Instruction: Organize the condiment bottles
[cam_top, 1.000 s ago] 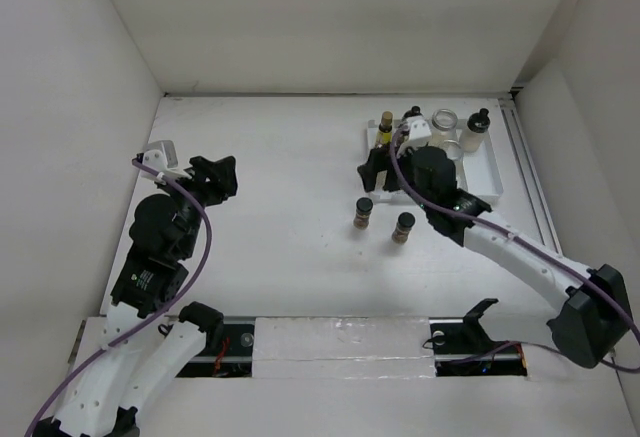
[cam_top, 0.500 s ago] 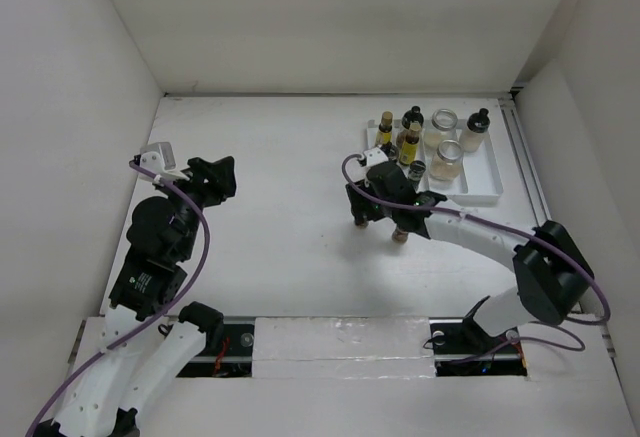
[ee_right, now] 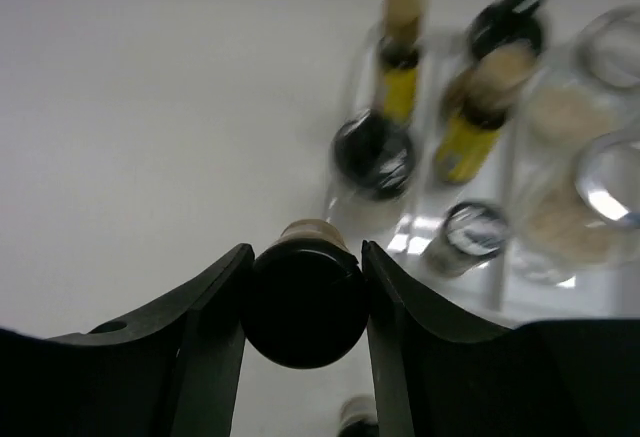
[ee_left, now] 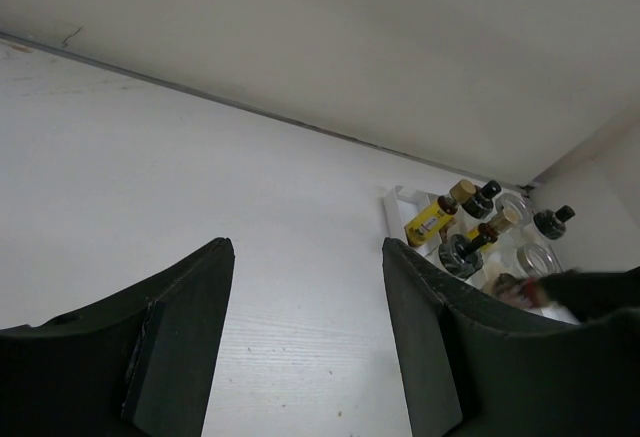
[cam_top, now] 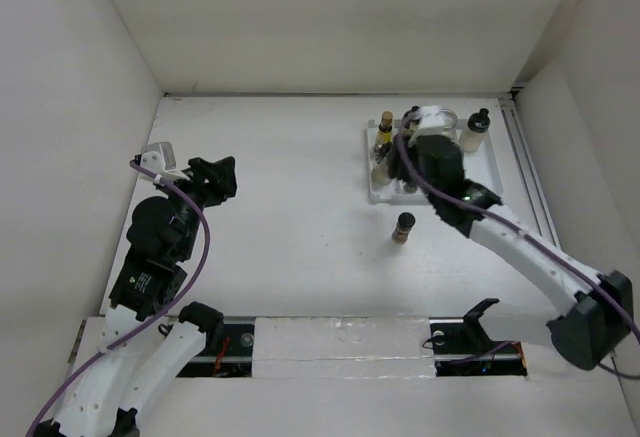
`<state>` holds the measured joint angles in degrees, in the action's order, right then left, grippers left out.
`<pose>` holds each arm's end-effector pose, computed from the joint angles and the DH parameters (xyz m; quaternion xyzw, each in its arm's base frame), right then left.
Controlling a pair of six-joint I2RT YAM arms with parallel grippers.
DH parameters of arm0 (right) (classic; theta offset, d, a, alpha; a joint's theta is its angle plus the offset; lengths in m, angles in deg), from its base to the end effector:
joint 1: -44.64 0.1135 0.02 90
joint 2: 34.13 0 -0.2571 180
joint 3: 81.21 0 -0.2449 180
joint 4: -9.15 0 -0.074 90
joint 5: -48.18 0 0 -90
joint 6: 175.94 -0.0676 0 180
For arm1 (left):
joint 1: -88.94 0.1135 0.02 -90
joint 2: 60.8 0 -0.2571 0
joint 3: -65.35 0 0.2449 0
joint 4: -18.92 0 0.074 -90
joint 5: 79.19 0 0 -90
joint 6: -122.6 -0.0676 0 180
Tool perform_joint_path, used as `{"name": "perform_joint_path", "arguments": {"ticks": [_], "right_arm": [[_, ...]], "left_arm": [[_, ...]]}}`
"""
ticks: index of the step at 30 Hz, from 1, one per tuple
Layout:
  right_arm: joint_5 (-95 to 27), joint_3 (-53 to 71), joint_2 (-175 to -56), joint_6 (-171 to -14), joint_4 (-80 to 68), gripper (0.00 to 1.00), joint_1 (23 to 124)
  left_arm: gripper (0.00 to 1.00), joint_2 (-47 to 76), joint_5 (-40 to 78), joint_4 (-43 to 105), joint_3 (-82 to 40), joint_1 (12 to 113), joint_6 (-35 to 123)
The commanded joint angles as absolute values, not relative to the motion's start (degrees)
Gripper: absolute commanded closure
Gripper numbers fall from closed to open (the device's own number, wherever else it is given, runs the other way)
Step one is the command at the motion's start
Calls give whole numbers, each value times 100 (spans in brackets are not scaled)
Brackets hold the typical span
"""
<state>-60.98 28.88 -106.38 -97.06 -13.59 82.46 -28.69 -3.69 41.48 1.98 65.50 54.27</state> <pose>0.2594 0.1733 0.2899 -0.1052 0.8301 0.0914 0.5399 0.1438 -0.0439 0.3983 -0.0858 0.6476 -0.2128 0.7266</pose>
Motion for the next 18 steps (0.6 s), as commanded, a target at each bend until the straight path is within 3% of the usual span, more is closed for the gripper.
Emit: {"name": "perform_joint_path", "arguments": {"ticks": [1, 7, 18], "right_arm": [[-6652, 2361, -9760, -9614, -680, 68, 6937], [-6275, 2001, -10284, -9938, -425, 68, 4890], [-5772, 1877, -12129, -10396, -135, 69, 3858]], "left_arm": [[43, -2908, -290, 3872, 160, 6574, 5370], [43, -2960, -290, 3872, 160, 6574, 5370], [43, -2960, -343, 3872, 151, 6574, 5370]]}}
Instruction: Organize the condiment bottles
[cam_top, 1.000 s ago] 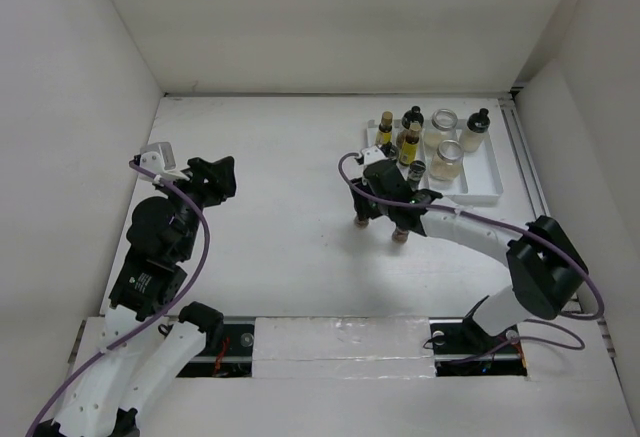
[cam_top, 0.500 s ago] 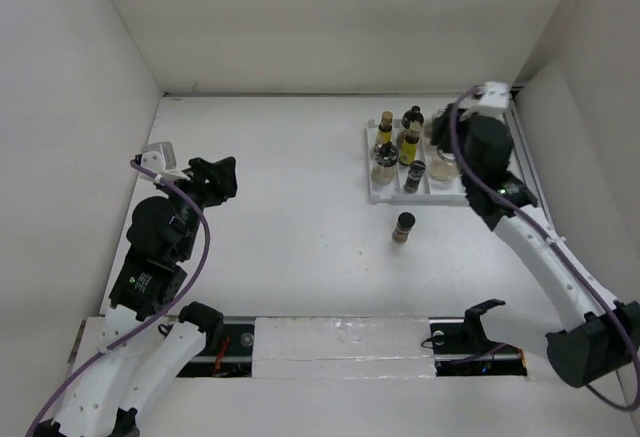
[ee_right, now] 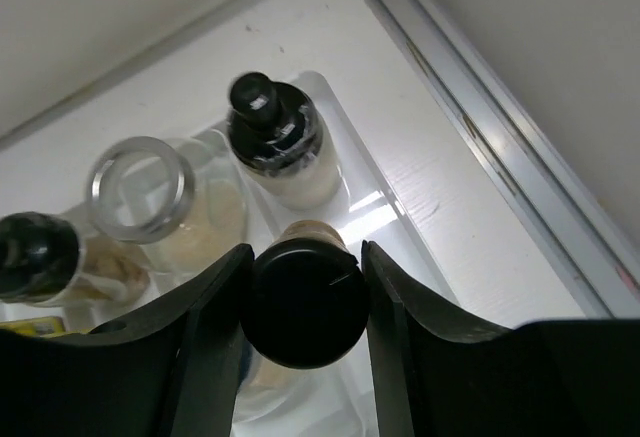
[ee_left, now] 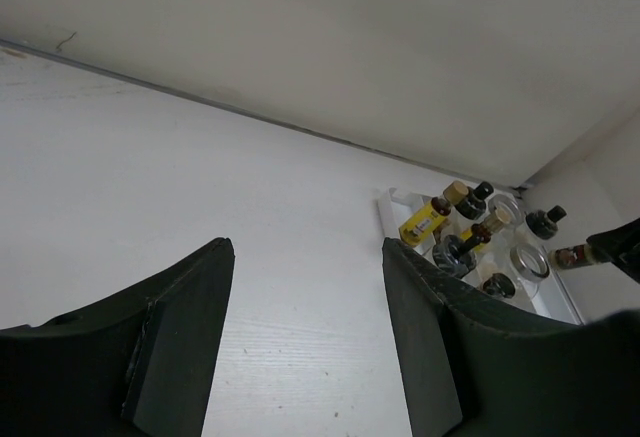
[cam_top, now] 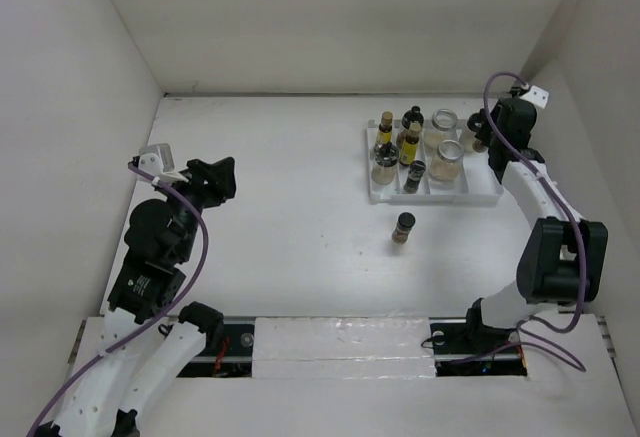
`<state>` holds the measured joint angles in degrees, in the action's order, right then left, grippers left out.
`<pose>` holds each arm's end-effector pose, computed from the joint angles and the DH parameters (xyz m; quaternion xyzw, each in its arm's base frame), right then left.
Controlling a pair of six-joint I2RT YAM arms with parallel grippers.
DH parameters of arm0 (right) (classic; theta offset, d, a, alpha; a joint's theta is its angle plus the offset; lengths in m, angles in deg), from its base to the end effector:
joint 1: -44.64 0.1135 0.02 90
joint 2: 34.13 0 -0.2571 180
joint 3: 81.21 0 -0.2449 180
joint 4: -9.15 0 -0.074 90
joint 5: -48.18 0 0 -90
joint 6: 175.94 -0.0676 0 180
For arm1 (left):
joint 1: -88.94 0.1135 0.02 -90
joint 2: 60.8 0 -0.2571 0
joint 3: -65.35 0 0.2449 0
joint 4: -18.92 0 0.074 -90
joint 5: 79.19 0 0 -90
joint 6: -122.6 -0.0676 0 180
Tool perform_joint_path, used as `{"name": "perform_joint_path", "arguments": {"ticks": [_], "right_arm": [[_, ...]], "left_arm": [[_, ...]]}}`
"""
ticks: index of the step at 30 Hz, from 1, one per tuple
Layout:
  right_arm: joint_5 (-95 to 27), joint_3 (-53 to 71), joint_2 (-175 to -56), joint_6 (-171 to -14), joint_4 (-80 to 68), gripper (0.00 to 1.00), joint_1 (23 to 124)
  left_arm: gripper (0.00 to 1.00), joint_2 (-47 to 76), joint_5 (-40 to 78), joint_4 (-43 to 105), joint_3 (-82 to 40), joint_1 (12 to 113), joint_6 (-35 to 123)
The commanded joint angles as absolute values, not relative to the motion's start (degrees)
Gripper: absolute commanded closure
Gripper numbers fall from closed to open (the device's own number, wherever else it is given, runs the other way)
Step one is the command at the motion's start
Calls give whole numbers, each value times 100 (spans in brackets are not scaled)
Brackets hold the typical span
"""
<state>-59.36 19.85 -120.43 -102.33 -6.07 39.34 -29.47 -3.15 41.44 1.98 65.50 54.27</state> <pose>0.3707 -0.0548 0.2855 0.2378 0.7915 -0.0732 0.5582 0.1401 -0.0430 0.4002 -0.0828 0.6426 -0.2181 0.7298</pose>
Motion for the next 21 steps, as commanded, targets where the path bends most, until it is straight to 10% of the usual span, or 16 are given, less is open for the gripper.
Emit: {"name": "perform_joint_path", "arguments": {"ticks": [1, 14, 21], "right_arm": [[-5773, 1808, -12262, -10396, -134, 69, 3805], [-5834, 1131, -13731, -10335, -177, 59, 3674], [-5896, 1094, -13600, -10335, -310, 19, 3673]], "left_arm": [[43, -2960, -343, 3872, 151, 6574, 5370], [43, -2846, -396, 3872, 151, 6574, 5317], [42, -2784, -396, 3872, 151, 6574, 5317]]}}
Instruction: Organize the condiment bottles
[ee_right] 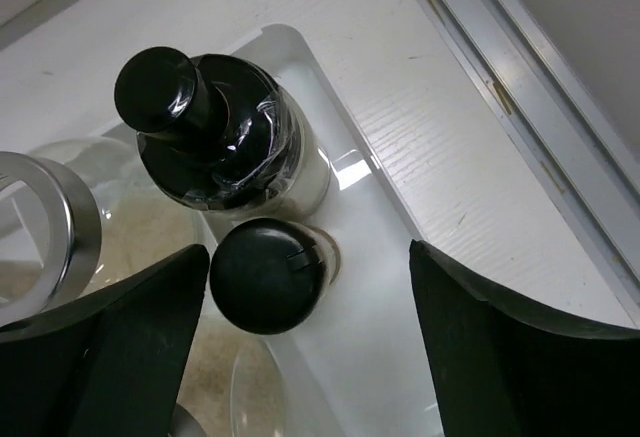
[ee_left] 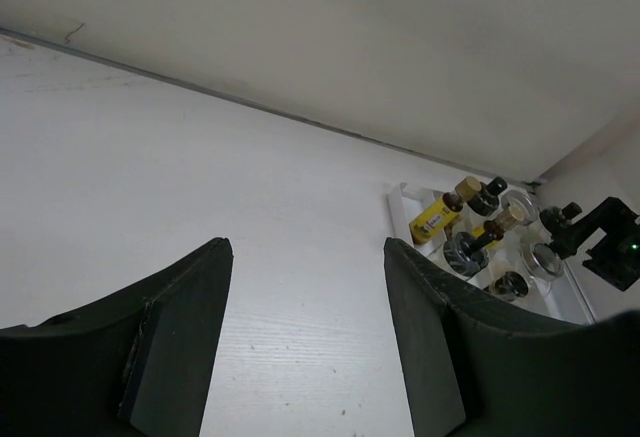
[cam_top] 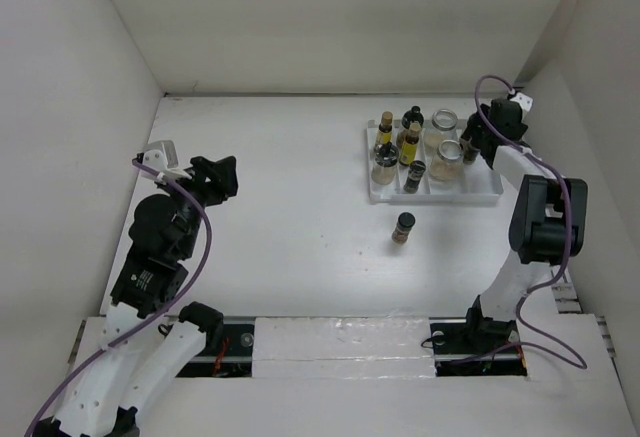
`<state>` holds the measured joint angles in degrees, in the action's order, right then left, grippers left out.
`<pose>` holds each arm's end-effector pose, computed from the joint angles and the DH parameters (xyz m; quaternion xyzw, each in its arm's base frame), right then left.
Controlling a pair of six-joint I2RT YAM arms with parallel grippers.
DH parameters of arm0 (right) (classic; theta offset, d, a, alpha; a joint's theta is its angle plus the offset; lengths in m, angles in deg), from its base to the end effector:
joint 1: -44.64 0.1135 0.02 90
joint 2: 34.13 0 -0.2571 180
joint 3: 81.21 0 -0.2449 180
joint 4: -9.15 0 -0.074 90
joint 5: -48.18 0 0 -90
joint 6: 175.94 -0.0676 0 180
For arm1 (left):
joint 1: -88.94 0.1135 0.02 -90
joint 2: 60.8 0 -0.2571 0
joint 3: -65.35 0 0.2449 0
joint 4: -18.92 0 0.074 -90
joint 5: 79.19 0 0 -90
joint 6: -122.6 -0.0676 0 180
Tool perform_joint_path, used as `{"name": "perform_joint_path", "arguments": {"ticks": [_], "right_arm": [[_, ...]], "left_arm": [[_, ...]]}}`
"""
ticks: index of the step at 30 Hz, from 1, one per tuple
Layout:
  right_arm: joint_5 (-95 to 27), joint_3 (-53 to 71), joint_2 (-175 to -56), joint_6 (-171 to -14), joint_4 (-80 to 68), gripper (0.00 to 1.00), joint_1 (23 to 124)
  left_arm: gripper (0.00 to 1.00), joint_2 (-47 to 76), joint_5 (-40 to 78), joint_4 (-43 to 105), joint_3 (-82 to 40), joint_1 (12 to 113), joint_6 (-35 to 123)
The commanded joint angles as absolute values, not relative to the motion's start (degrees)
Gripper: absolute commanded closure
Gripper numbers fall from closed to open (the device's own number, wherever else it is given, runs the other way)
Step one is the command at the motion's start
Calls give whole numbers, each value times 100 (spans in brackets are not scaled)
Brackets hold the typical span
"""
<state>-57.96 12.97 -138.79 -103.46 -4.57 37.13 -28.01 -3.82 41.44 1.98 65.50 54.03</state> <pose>0.4278 -0.0753 0.2084 0.2540 0.8330 -0.0811 0.4847 0.1469 -0.0451 0.3969 -0.0847 0.6519 -0.2086 0.7241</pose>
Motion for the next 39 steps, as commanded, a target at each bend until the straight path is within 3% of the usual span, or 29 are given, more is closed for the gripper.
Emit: {"name": "perform_joint_path", "arguments": {"ticks": [1, 7, 9, 10, 11, 13, 15, 17, 18, 20, 22, 28, 39], "right_arm": [[-5896, 1095, -13365, -10335, -310, 12, 3673], [-6115, 1997, -11846, -10404, -363, 9, 4068], [-6273, 2368, -11378, -10493, -301, 16, 4296], [-6326, 2570, -11124, -10563, -154, 24, 4584], [-6327, 3024, -10608, -10563, -74, 52, 4770], [-6406, 3448, -10095, -10642, -11, 87, 5400], [-6406, 4018, -9368, -10642, -11, 98, 5842], [-6406, 4293, -8935, -10642, -412, 82, 6542], [-6406, 4477, -8628, -10573, -581, 53, 6756], [-6406, 4479, -8476, -10572, -1464, 28, 7230], [-6065, 4479, -8475, -10572, -1881, 11, 7443], [-5789, 4882, -8922, -11020, -2157, 9, 8269], [-6625, 4646, -10241, -10888, -1339, 19, 8139]], "left_arm": [[42, -2784, -396, 3872, 151, 6574, 5317], [41, -2784, -291, 3872, 151, 6574, 5317], [41, -2784, -238, 3872, 151, 6574, 5317], [41, -2784, -237, 3872, 151, 6574, 5317], [41, -2784, -237, 3872, 151, 6574, 5317], [40, -2837, -185, 3872, 151, 6574, 5317], [39, -2898, -185, 3872, 151, 6574, 5317], [39, -2899, -185, 3872, 151, 6574, 5317], [39, -2899, -185, 3872, 151, 6574, 5317], [39, -2951, -123, 3872, 151, 6574, 5370], [37, -2951, -123, 3872, 151, 6574, 5370], [37, -2951, 0, 3872, 151, 6574, 5370], [37, -2951, -53, 3872, 151, 6574, 5370]]}}
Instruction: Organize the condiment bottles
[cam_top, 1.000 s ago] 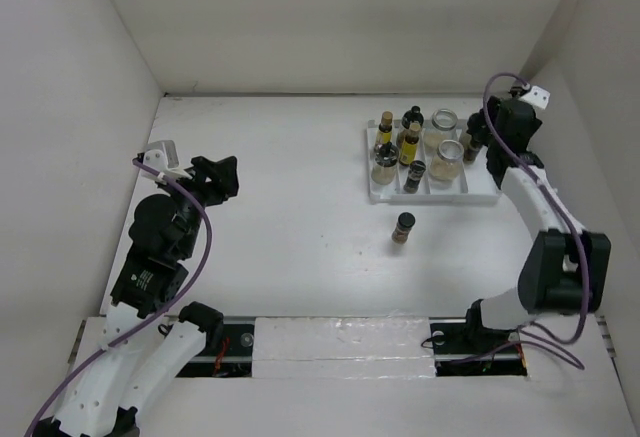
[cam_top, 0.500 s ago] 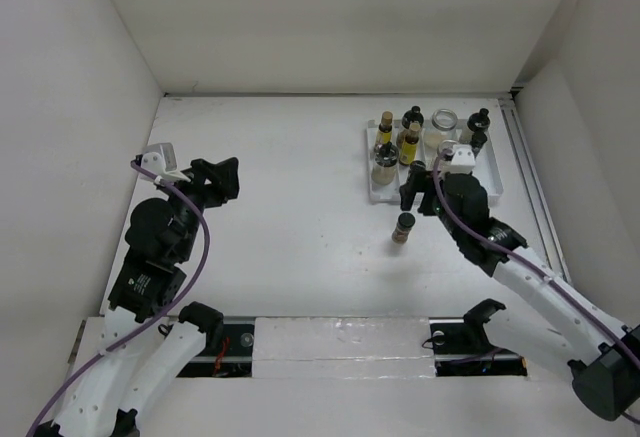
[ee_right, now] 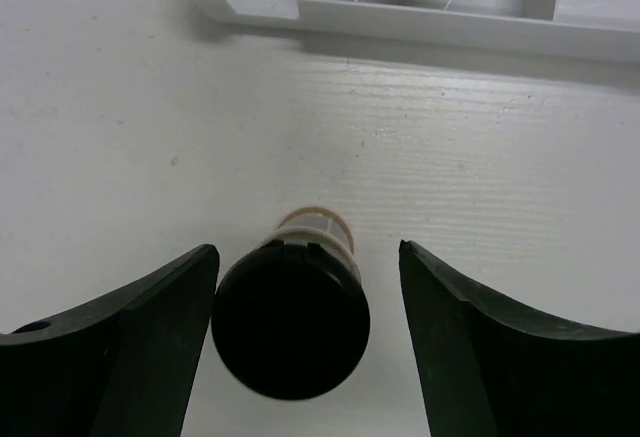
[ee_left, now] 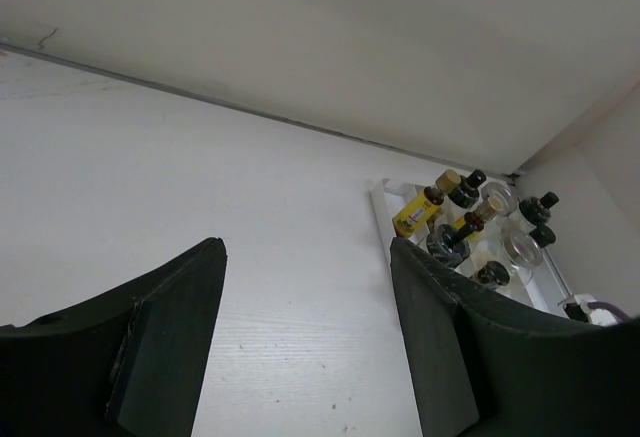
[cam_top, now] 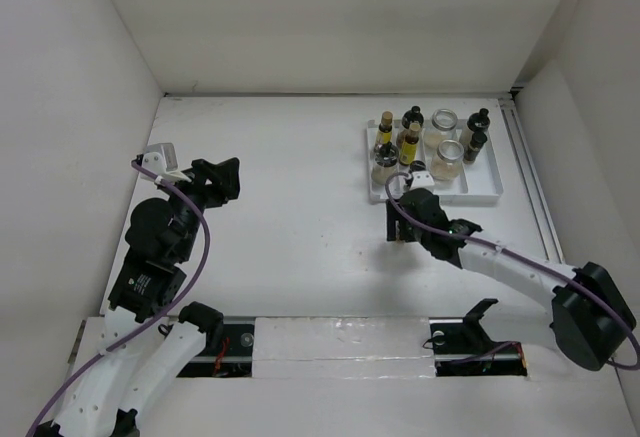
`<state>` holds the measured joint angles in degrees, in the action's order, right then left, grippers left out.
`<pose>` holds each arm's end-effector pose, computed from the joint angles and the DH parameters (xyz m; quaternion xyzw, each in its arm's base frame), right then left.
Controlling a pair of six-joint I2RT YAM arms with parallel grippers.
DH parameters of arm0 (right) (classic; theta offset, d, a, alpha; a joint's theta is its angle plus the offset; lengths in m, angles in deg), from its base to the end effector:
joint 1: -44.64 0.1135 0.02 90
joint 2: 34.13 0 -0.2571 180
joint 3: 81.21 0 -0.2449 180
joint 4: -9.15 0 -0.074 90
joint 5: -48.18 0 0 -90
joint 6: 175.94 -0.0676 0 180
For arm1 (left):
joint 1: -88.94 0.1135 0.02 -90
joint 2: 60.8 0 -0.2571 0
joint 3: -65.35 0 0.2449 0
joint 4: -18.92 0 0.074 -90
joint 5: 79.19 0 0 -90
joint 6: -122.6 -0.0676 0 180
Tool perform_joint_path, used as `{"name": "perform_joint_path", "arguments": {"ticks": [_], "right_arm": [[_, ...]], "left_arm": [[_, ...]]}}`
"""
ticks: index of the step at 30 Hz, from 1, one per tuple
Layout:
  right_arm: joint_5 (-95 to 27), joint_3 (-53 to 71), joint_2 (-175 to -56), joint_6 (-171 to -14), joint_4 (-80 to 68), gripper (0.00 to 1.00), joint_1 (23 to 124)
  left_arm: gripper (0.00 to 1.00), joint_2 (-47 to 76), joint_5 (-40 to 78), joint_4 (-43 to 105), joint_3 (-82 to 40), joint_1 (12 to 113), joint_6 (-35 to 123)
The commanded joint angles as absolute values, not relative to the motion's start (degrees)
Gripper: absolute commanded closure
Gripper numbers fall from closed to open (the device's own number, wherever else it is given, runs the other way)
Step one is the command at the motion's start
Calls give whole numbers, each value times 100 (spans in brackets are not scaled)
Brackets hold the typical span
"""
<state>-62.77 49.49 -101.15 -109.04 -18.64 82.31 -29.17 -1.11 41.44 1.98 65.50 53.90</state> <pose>0.2119 0.1330 0.1778 -0.0471 0.9115 0.0431 0.4062 0.1411 -0.0459 0.3996 -0.0670 0.6458 -0.2261 0.7261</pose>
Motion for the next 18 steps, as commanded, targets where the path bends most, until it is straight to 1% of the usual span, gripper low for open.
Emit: {"name": "perform_joint_path", "arguments": {"ticks": [1, 3, 4, 7, 8, 10, 12, 14, 15, 16, 18], "right_arm": [[-6721, 4646, -10294, -10888, -1339, 22, 8138], [-6775, 4646, -10364, -10828, -1155, 34, 8138], [-6775, 4594, -10435, -10827, -1102, 50, 8138], [-7046, 4305, -10375, -10827, -1469, 68, 8138], [-7395, 4225, -10278, -10827, -1601, 70, 8234], [-7705, 4032, -10006, -10749, -1787, 70, 8287], [-8065, 3917, -9575, -10372, -1656, 70, 8043], [-7884, 3489, -9399, -10029, -1488, 71, 7192], [-7395, 3329, -9329, -9966, -1401, 71, 6849], [-7207, 3188, -9328, -9966, -1191, 71, 6228], [-7004, 3046, -9406, -10079, -883, 73, 5715]], "left_arm": [[37, -2951, -53, 3872, 151, 6574, 5370], [37, -2951, -53, 3872, 151, 6574, 5370], [37, -2951, -53, 3872, 151, 6574, 5370], [37, -2951, -53, 3872, 151, 6574, 5370], [37, -2951, -53, 3872, 151, 6574, 5370], [37, -2951, 8, 3872, 151, 6574, 5370], [37, -2951, 70, 3820, 151, 6574, 5370], [37, -2891, 141, 3820, 151, 6574, 5370], [37, -2838, 141, 3820, 151, 6574, 5370], [37, -2837, 141, 3820, 151, 6574, 5370], [37, -2837, 141, 3820, 151, 6574, 5370]]}}
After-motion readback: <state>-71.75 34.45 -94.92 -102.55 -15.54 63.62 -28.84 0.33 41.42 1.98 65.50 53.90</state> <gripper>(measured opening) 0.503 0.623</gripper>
